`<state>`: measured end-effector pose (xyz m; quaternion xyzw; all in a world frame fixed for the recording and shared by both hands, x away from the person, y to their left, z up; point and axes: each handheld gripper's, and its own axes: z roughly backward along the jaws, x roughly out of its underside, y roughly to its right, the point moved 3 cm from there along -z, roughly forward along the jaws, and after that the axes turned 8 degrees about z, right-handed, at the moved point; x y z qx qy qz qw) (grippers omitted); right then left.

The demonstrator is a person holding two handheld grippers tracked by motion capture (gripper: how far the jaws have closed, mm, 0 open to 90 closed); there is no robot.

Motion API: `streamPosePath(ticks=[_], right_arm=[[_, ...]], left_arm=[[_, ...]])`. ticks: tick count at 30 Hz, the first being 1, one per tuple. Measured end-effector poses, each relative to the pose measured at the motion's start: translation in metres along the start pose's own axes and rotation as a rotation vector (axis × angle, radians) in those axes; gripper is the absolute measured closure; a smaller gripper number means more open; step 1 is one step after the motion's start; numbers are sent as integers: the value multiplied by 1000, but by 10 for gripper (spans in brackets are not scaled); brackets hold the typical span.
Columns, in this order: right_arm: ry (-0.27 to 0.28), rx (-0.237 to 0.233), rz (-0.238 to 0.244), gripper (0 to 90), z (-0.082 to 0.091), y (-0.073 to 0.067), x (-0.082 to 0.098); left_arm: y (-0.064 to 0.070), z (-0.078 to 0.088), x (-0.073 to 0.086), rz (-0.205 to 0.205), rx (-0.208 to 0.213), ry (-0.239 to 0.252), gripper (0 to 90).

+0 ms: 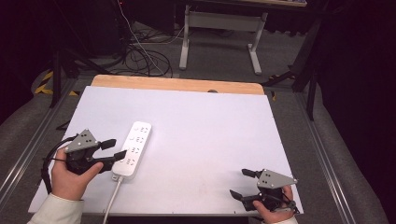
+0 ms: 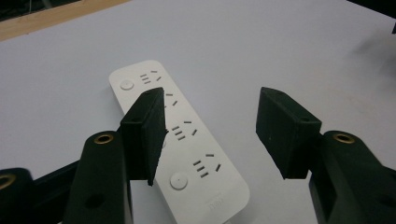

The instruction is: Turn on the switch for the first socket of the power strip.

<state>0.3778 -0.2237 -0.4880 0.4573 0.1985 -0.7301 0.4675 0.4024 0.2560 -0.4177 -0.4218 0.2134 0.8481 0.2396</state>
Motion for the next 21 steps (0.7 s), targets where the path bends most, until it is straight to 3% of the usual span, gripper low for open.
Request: streamPosePath(ticks=[6, 12, 15, 16, 17, 20, 21], right_arm=[[-3, -4, 2, 166, -1, 0, 0], [1, -1, 1, 166, 0, 0, 0], [0, -1, 2, 166, 0, 0, 0], [0, -1, 3, 166, 0, 0, 0], [0, -2, 3, 166, 0, 0, 0], [-1, -3, 4, 166, 0, 0, 0], [-2, -2, 5, 166, 0, 0, 0]], left_arm=[[-8, -7, -2, 19, -2, -14, 435], [-8, -9, -1, 11, -16, -29, 461], [-9, -10, 0, -13, -3, -60, 579], [-9, -10, 0, -13, -3, -60, 640], [-10, -12, 2, -31, -9, -96, 703], [-10, -13, 4, -41, -20, -134, 883], [-10, -13, 4, -41, -20, -134, 900]])
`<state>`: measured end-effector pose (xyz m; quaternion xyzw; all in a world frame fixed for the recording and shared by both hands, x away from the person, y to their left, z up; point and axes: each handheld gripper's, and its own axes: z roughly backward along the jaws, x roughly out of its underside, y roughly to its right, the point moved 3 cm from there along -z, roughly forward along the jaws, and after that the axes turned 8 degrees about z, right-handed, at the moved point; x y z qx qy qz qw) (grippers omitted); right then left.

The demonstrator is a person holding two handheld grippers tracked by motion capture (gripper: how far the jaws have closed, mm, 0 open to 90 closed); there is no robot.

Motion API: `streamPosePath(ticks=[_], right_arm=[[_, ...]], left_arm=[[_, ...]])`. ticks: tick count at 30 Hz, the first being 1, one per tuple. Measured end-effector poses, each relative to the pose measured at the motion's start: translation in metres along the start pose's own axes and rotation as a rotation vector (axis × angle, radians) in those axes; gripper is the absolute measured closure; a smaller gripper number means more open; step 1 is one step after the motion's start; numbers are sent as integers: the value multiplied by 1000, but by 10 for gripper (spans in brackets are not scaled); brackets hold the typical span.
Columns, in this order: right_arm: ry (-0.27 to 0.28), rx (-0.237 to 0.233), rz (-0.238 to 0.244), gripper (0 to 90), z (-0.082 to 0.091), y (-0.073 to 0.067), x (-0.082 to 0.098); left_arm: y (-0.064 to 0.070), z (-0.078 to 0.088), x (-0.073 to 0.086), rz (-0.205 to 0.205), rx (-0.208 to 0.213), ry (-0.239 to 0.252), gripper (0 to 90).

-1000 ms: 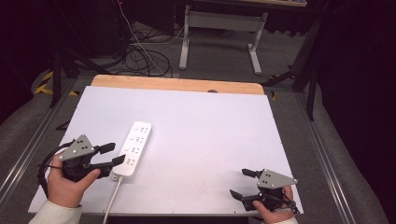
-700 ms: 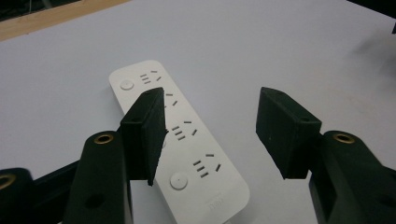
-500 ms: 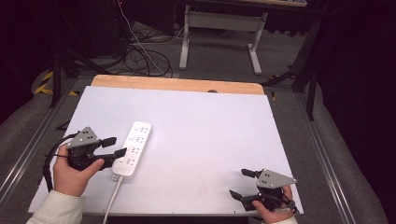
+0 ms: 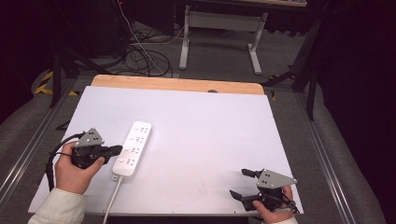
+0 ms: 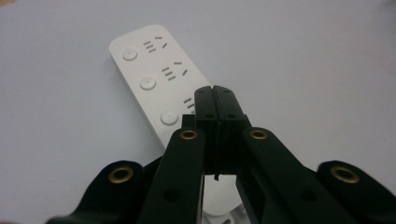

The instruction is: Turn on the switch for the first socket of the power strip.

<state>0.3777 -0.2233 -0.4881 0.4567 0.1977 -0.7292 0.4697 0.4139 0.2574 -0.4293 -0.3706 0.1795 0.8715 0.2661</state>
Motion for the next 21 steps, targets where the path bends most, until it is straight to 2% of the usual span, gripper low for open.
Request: streamPosePath(ticks=[1, 2, 3, 7, 14, 21], right_arm=[[0, 0, 0, 166, 0, 0, 0], [0, 0, 0, 166, 0, 0, 0], [0, 0, 1, 166, 0, 0, 0], [-1, -1, 2, 166, 0, 0, 0], [-1, -2, 4, 166, 0, 0, 0], [0, -5, 5, 166, 0, 0, 0]], left_arm=[[1, -1, 0, -9, -18, -41, 900], [1, -1, 0, -9, -18, -41, 900], [0, -2, -1, -26, -31, -74, 900], [1, -8, -2, -28, -17, -145, 900], [2, -19, -3, -37, -31, -217, 900], [-1, -27, -1, -15, -39, -283, 900]])
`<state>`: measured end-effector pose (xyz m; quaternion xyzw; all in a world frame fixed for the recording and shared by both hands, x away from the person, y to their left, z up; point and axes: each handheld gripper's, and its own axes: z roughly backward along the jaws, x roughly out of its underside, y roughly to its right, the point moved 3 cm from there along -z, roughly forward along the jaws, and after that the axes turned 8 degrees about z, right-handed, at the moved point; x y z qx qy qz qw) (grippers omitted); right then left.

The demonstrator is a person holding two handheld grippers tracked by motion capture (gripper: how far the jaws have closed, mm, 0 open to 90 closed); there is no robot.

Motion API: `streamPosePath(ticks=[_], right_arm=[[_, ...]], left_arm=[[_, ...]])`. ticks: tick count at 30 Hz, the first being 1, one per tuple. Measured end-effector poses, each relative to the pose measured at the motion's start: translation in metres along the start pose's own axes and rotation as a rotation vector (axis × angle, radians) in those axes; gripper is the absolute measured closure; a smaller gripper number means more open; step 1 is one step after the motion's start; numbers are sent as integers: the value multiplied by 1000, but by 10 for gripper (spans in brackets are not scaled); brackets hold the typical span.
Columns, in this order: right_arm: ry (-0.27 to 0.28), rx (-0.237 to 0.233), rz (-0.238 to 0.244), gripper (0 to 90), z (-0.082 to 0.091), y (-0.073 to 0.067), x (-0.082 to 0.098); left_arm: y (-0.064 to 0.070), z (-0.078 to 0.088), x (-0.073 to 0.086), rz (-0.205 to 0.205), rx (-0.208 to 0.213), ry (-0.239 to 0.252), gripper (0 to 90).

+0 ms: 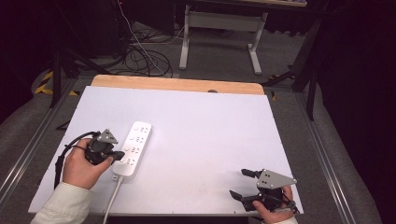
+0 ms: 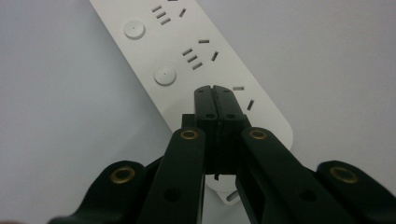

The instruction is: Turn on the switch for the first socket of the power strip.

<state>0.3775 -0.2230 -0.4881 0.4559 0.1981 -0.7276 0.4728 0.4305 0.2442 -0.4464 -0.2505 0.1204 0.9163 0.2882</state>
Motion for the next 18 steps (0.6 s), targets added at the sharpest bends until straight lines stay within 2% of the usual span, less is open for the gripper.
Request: streamPosePath(ticks=[4, 8, 12, 18], right_arm=[[-3, 0, 1, 166, 0, 0, 0], [-1, 1, 3, 166, 0, 0, 0], [-5, 1, 3, 166, 0, 0, 0], [-4, -1, 2, 166, 0, 0, 0]], left_arm=[[-2, -3, -1, -1, -3, -18, 900], [-3, -7, -2, 17, -3, -30, 900], [-5, -11, -3, 20, -6, -68, 900], [-5, -14, -4, 24, -6, -84, 900]])
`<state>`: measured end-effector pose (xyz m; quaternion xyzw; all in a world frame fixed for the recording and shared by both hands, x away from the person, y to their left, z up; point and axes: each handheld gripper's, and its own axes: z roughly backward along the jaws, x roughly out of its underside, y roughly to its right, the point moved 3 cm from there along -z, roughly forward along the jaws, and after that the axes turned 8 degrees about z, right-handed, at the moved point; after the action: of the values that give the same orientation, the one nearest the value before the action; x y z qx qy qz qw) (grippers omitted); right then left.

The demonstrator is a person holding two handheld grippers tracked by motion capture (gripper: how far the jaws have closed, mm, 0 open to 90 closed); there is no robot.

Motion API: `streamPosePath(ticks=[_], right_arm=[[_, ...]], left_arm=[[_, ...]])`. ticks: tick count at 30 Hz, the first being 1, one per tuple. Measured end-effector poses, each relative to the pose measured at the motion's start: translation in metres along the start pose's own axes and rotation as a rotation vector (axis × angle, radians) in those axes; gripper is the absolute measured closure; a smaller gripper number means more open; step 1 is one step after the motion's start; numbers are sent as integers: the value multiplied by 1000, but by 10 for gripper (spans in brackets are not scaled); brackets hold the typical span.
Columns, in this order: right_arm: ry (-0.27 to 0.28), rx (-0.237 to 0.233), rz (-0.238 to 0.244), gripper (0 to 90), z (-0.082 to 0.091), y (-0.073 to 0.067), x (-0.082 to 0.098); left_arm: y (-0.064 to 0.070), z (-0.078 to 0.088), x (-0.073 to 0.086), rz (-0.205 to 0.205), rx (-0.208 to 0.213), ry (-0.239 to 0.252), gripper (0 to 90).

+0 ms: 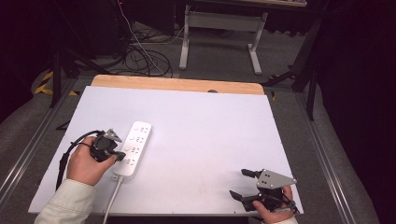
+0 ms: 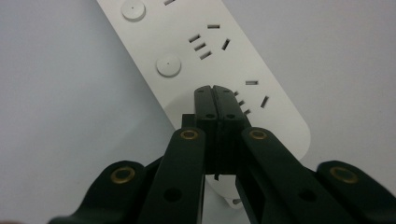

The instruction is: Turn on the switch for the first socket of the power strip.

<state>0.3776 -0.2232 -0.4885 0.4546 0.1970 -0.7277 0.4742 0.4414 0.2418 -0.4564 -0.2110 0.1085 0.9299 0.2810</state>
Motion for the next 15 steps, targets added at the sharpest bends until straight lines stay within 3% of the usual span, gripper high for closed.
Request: streamPosePath(ticks=[6, 15], right_arm=[[2, 0, 0, 166, 0, 0, 0], [-2, -1, 2, 166, 0, 0, 0]], left_arm=[[0, -2, 0, 1, -6, -27, 900], [-1, -3, -1, -6, -20, -16, 900]])
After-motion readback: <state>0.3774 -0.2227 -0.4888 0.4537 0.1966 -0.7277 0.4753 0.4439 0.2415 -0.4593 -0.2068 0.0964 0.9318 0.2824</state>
